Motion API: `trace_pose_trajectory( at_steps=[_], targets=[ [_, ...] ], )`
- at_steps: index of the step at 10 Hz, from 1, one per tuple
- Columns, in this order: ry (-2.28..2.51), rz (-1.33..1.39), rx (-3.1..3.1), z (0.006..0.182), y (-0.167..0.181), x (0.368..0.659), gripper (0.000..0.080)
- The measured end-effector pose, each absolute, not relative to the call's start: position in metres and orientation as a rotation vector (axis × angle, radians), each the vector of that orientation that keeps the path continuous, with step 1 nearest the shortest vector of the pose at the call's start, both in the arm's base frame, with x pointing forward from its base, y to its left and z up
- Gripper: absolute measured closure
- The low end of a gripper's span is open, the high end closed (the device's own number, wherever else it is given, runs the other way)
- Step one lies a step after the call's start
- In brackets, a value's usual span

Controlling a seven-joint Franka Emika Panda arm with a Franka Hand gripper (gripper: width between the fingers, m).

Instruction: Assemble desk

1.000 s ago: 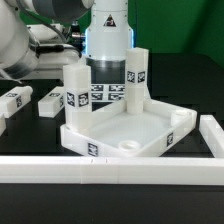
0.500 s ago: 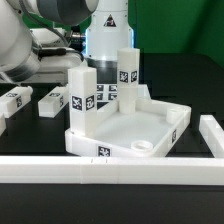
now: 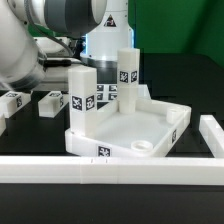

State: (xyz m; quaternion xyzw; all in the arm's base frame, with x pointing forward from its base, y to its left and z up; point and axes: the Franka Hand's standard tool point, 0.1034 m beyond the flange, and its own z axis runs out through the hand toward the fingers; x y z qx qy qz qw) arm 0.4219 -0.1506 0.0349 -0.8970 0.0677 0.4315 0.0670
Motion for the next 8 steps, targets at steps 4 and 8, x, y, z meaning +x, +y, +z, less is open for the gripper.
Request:
trace_pose_trajectory(
  at_steps=[4, 8],
  targets=[
    [0.245, 1.342, -2.699, 0.025, -0.149, 0.416, 0.0150],
    [0.259, 1.351, -2.704, 0.021, -0.151, 0.418, 0.0150]
  ],
)
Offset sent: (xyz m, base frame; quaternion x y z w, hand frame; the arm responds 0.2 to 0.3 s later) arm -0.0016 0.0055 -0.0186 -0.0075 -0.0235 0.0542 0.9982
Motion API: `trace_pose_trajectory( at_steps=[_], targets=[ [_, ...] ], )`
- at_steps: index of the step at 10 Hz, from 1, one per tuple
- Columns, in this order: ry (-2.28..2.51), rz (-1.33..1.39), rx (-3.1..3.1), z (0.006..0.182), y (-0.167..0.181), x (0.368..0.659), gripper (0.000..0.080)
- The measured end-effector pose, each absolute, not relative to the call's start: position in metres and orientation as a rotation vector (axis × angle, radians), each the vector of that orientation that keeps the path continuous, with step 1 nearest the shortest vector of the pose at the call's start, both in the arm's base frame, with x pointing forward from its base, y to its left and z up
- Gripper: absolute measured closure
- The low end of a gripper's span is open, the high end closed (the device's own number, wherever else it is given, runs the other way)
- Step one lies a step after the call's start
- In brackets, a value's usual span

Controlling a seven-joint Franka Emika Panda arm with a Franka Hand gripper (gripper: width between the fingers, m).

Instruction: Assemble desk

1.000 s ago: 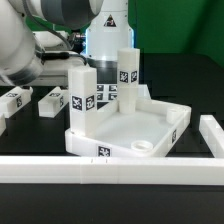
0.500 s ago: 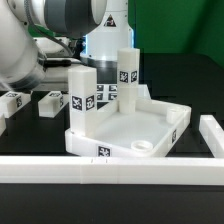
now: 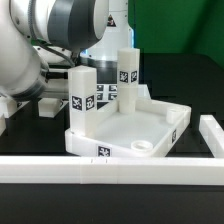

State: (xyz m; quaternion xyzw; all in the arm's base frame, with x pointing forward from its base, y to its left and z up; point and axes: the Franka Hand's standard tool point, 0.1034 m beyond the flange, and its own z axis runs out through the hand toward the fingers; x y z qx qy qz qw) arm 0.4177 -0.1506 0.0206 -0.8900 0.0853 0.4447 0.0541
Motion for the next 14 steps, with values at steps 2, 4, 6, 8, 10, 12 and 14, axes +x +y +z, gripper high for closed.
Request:
trace_pose_trajectory(
  at_steps=[2, 4, 6, 8, 10, 12, 14],
  targets=[
    [0.254, 1.344, -2.710, 0.0200, -0.1497, 0.4203, 0.0150],
    [0.248, 1.332, -2.721, 0.0168, -0.1489, 0.4218, 0.0150],
    [0.246, 1.333, -2.724, 0.0120, -0.1492, 0.4206, 0.0150],
    [0.246, 1.333, -2.725, 0.0113, -0.1498, 0.4206, 0.0399],
    [0.246, 1.333, -2.725, 0.0111, -0.1497, 0.4205, 0.0512],
    [0.239, 1.330, -2.727, 0.0122, -0.1481, 0.4218, 0.0511],
    [0.157, 1.304, -2.728, 0.0196, -0.1473, 0.4263, 0.0511]
  ],
)
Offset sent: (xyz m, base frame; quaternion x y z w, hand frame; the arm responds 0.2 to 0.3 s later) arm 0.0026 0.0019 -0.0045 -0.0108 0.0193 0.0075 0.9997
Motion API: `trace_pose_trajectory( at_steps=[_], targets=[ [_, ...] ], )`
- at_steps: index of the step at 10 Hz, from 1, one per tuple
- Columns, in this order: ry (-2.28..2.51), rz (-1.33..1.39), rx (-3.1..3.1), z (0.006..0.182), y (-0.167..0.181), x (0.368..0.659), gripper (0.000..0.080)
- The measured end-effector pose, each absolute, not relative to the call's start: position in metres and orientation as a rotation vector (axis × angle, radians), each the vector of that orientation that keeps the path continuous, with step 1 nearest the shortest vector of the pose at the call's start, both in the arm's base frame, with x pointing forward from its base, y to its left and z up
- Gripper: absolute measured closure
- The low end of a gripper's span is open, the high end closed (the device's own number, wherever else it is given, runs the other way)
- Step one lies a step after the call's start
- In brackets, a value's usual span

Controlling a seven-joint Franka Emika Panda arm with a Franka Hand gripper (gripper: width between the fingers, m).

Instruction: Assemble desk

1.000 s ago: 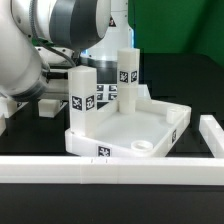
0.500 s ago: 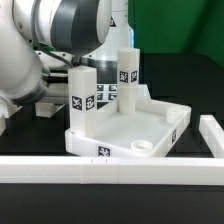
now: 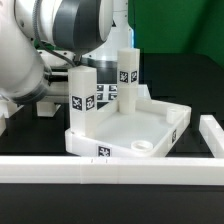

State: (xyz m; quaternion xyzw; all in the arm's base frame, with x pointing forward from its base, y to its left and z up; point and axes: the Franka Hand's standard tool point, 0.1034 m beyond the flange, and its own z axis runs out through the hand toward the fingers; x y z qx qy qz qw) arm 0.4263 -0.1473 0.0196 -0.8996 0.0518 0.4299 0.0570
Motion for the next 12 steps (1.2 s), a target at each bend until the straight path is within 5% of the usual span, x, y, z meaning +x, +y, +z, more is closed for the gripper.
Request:
trace_pose_trajectory(
  at_steps=[6, 12],
  targets=[
    [0.011, 1.259, -2.682, 0.091, -0.141, 0.441, 0.0511],
    [-0.003, 1.115, -2.761, 0.096, -0.139, 0.453, 0.0509]
  ],
)
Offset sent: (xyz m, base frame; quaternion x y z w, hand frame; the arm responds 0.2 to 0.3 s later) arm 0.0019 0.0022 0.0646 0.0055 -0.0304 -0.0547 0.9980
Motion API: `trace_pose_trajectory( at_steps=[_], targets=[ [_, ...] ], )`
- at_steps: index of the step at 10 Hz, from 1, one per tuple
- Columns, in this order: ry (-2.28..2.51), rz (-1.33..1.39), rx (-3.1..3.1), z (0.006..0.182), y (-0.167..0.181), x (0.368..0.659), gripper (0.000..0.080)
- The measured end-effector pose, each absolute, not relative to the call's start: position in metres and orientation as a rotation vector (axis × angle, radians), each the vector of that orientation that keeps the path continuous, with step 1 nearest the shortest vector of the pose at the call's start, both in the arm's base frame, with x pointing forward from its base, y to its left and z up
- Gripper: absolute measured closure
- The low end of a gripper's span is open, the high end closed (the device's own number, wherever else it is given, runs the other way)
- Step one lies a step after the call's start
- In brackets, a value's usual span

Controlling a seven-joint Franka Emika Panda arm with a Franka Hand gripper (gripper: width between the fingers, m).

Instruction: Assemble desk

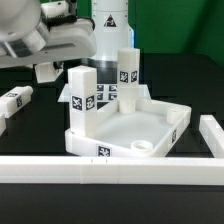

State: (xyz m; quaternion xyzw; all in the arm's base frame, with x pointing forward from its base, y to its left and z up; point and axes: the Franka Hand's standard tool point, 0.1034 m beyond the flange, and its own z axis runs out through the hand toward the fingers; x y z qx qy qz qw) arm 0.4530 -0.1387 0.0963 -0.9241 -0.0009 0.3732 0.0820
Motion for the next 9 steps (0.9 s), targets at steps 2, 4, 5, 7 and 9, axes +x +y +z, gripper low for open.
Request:
trace_pose_trajectory(
  at_steps=[2, 4, 5, 7, 9],
  targets=[
    [0.028, 0.901, -2.826, 0.112, -0.128, 0.452, 0.0509],
    [0.032, 0.735, -2.899, 0.120, -0.124, 0.465, 0.0509],
    [0.028, 0.631, -2.930, 0.119, -0.126, 0.466, 0.0509],
    [0.037, 0.443, -2.985, 0.118, -0.130, 0.470, 0.0509],
    [0.092, 0.389, -2.990, 0.124, -0.117, 0.466, 0.0509]
  ],
)
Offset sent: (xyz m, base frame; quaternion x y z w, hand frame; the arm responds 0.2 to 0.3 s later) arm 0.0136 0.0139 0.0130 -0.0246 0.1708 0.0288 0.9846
